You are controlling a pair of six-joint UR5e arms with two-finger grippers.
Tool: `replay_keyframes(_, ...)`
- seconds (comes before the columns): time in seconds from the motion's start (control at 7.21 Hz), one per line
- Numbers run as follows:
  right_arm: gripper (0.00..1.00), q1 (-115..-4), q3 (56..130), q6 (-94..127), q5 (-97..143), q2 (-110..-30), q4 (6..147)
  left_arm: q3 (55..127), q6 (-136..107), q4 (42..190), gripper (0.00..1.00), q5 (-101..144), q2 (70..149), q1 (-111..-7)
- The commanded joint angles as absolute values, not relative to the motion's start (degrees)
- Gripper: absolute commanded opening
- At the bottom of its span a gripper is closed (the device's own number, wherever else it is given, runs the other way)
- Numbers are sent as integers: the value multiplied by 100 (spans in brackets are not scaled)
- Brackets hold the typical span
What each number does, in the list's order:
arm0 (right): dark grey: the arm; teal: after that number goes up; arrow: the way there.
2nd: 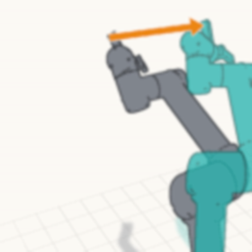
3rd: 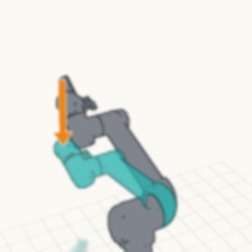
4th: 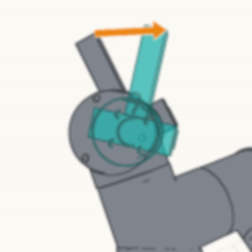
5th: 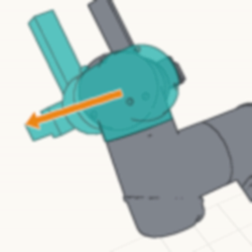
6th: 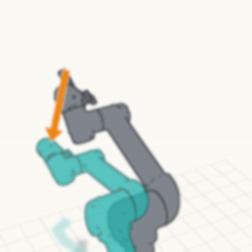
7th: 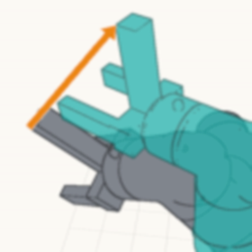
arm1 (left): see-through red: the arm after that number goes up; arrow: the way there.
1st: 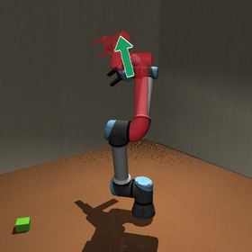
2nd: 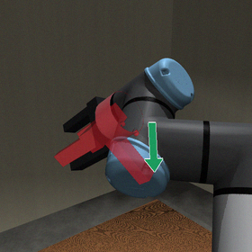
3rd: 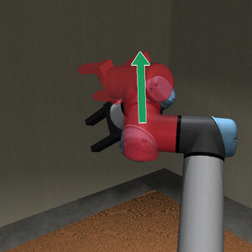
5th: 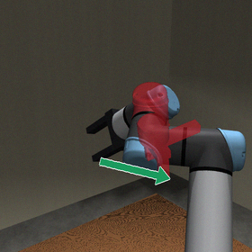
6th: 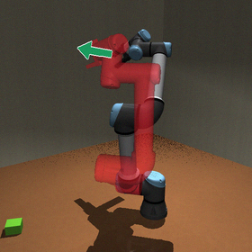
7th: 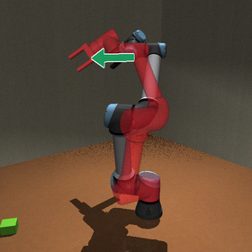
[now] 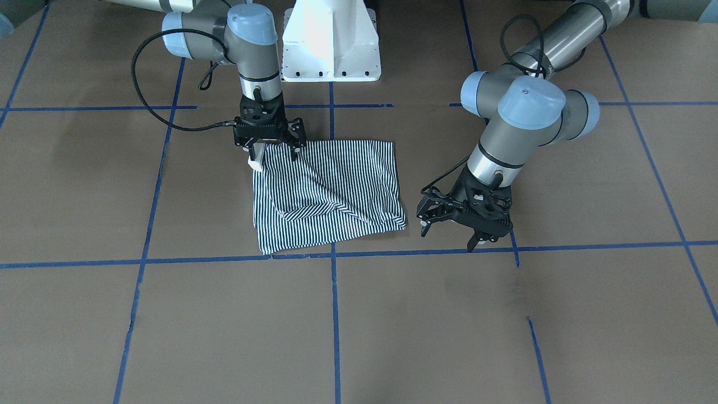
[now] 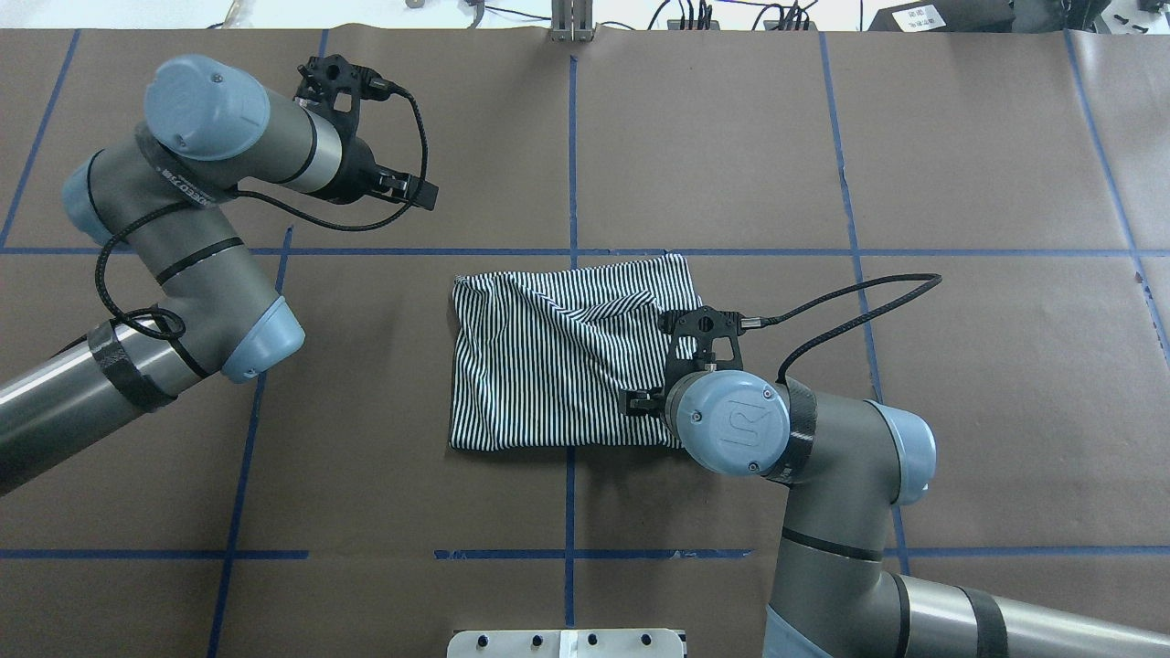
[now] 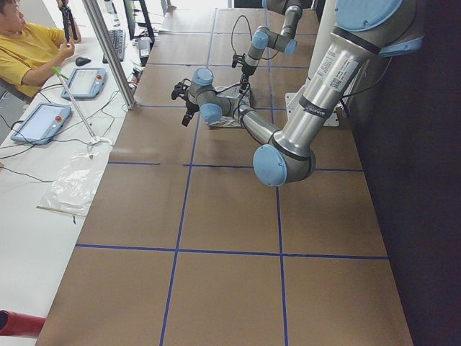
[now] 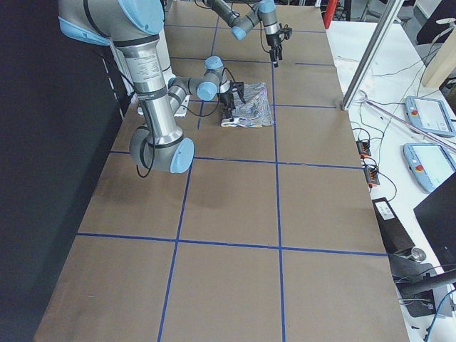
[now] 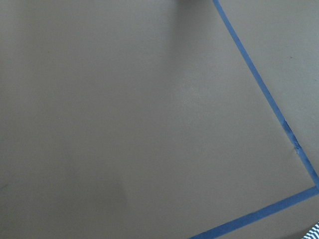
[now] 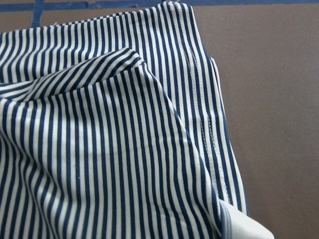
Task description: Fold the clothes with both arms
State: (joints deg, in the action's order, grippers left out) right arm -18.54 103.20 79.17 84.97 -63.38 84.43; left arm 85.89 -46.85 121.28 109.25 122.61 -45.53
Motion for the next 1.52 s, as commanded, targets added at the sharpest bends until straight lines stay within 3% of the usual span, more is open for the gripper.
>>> replay_keyframes(0.0,100,-1828,10239,7919,8438,-6293,8429,8587,-4685,12138,100,10925,12261,-4553)
replay_keyframes(0.28,100,-1933,10353,7867,8472,-6241,8429,8587,-4685,12138,100,10925,12261,-4544)
replay_keyframes(0.55,100,-2868,10729,7238,9493,-6153,8900,8770,-4685,12112,100,10925,12243,-4561)
replay_keyframes(0.83,100,-4142,11090,5740,10541,-6187,9612,9672,-4545,11370,100,11352,11744,-4857)
replay_keyframes(1.11,100,-5390,11380,4077,11606,-6982,9633,10736,-2744,10323,100,11399,10955,-5620)
replay_keyframes(1.39,100,-6874,11365,1429,12336,-8317,9580,10864,-504,10222,100,11679,10006,-6866)
